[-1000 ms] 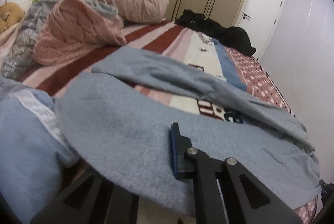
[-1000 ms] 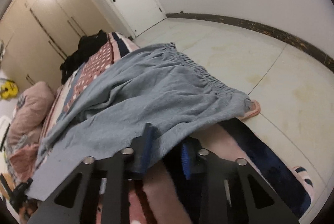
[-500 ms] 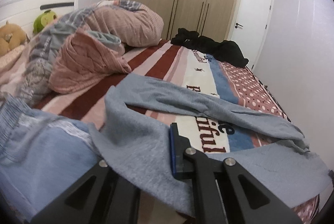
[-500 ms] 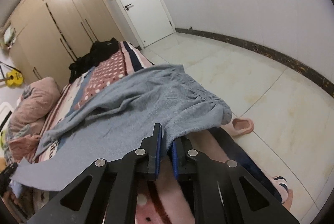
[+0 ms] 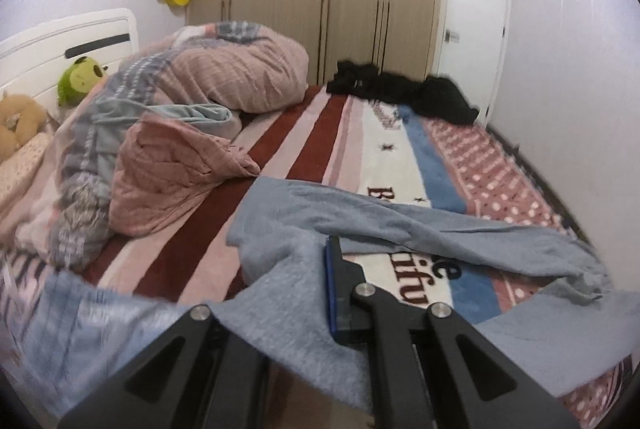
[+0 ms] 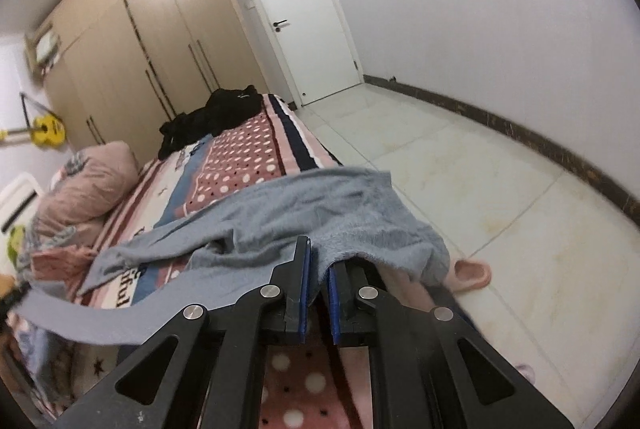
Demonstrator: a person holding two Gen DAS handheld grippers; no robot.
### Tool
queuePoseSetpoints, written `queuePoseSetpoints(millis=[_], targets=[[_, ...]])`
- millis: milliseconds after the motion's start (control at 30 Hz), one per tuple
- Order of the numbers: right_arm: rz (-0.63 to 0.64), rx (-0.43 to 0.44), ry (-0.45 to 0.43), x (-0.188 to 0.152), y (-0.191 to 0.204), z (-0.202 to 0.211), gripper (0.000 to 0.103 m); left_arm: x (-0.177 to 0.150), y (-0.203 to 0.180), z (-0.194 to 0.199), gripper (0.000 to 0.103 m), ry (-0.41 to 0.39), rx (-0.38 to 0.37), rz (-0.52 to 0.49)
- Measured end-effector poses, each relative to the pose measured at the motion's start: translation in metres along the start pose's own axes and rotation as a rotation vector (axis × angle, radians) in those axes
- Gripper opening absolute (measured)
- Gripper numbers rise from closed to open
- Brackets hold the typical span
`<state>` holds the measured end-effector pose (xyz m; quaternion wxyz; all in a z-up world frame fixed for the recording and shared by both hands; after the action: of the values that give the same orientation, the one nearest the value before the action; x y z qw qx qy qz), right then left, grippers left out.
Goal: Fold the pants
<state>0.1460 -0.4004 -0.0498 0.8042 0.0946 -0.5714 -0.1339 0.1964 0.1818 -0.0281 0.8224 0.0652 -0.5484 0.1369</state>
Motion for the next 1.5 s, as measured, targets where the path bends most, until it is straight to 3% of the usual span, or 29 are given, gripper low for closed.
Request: queuePoseSetpoints(millis=[233,433,467,667,833,867,900,1000,1100,1133,1233,1267,1333,1500], targets=[[0.114,0.003,0.078,0.049,0.039,-0.081,0.003,0.03,-0.006,-0.119,0.007,0.204,0.061,-0.056],[0.201,-0.025,0.112,0.066,0.074,-0.159,0.003,0.039,-0.004,-0.199,0.008,0.318,0.119,-0.097],[0.197,-0.029,0.124,0.066,0.078,-0.171,0.003,0.036,-0.002,-0.215,0.01,0.37,0.116,-0.1],[0.258,-0.111,0.217,0.048,0.083,-0.253,0.003,0.023,0.014,-0.255,0.011,0.505,0.088,-0.076],[0.281,-0.169,0.25,0.025,0.07,-0.302,0.003,0.011,0.011,-0.261,0.013,0.591,0.09,-0.17],[0.276,-0.17,0.258,0.021,0.067,-0.306,0.003,0.01,0.004,-0.257,0.026,0.596,0.059,-0.2],[0.265,-0.164,0.267,0.016,0.065,-0.311,0.004,0.012,0.0,-0.253,0.05,0.588,0.027,-0.208],[0.215,-0.135,0.295,0.006,0.058,-0.317,0.007,0.03,-0.013,-0.235,0.085,0.499,-0.048,-0.202],[0.203,-0.127,0.291,0.003,0.05,-0.308,0.036,0.045,-0.019,-0.218,0.091,0.448,-0.027,-0.234],[0.2,-0.123,0.28,0.005,0.049,-0.302,0.041,0.047,-0.019,-0.215,0.091,0.443,-0.007,-0.257],[0.194,-0.095,0.278,0.01,0.047,-0.286,0.046,0.055,-0.014,-0.2,0.094,0.413,0.027,-0.313],[0.195,-0.088,0.279,0.011,0.047,-0.281,0.047,0.057,-0.007,-0.196,0.101,0.397,0.083,-0.332],[0.203,-0.077,0.277,0.012,0.047,-0.272,0.049,0.059,0.007,-0.193,0.102,0.369,0.163,-0.371],[0.19,-0.052,0.279,0.01,0.044,-0.254,0.05,0.031,0.026,-0.192,0.102,0.452,0.116,-0.284]])
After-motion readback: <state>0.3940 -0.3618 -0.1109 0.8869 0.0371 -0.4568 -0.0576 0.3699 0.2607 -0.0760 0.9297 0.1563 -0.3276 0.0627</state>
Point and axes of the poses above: each gripper's, at about its wrist camera, not at the fingertips, and z roughly against the way its jaws point, y to its left, x to its top, the point moved 4 cm from there along -z, roughly the way its jaws point, and after that the axes turned 13 degrees about -y, right-handed, at the moved point
